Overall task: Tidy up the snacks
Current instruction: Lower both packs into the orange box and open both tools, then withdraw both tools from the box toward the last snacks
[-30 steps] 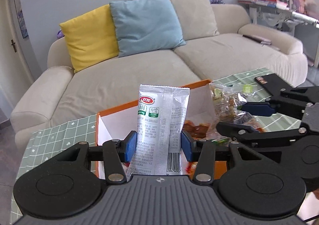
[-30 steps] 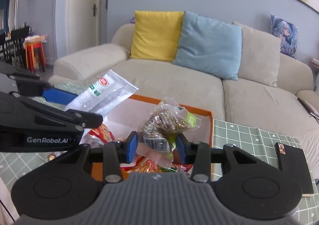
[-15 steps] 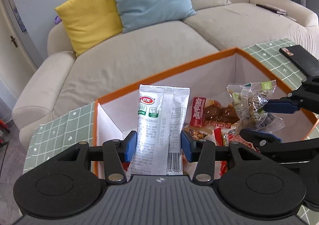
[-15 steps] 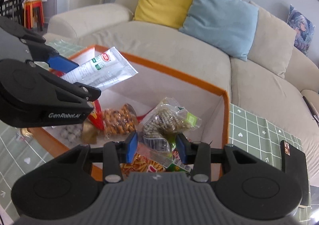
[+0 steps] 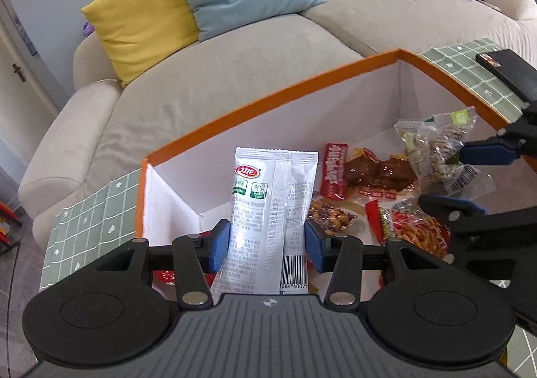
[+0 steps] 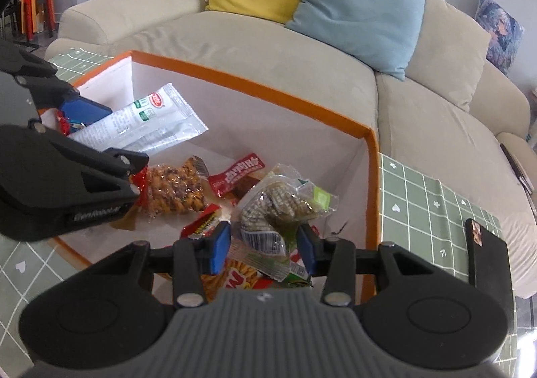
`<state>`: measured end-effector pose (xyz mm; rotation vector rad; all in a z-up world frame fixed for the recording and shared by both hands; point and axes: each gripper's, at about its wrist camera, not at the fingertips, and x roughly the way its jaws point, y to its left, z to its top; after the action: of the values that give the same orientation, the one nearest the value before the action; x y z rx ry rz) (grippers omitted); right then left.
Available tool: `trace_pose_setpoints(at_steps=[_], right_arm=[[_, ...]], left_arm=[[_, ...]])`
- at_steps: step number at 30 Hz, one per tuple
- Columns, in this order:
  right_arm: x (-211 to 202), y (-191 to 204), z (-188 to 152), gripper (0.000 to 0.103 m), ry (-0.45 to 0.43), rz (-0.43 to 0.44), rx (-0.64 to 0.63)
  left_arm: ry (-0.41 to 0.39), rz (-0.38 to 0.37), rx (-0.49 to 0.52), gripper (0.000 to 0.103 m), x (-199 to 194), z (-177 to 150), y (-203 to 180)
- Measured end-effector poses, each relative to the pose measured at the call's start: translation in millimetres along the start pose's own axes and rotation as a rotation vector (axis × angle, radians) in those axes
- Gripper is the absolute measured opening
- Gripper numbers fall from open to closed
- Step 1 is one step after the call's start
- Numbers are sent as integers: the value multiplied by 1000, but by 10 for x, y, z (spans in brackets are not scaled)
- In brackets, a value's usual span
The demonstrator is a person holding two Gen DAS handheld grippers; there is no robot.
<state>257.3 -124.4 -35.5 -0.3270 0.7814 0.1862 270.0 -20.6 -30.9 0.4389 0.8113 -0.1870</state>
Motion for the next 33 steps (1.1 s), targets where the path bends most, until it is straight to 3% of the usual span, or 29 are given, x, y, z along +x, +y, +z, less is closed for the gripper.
trace_pose_setpoints(at_steps=[10, 18, 20, 26, 29, 33], right_arm=[[-53, -8, 13, 41, -8, -32, -37], [-140, -29, 5, 48, -17, -36, -8], [-178, -43, 7, 59, -29, -35, 2], [-330, -52, 3, 62, -67, -36, 21], [-435, -62, -30, 74, -92, -47, 44], [-593, -76, -104, 74, -118, -48, 93]], left_arm=[[-2, -31, -13, 62, -40, -20, -7], [-54, -33, -50, 87, -205, -8, 76], [-64, -24, -63, 87, -248, -10, 98], [-113, -8, -146, 87, -481, -54, 173], [-148, 18, -210, 87, -652, -101, 210], [-186, 31, -272, 87, -880, -171, 264]])
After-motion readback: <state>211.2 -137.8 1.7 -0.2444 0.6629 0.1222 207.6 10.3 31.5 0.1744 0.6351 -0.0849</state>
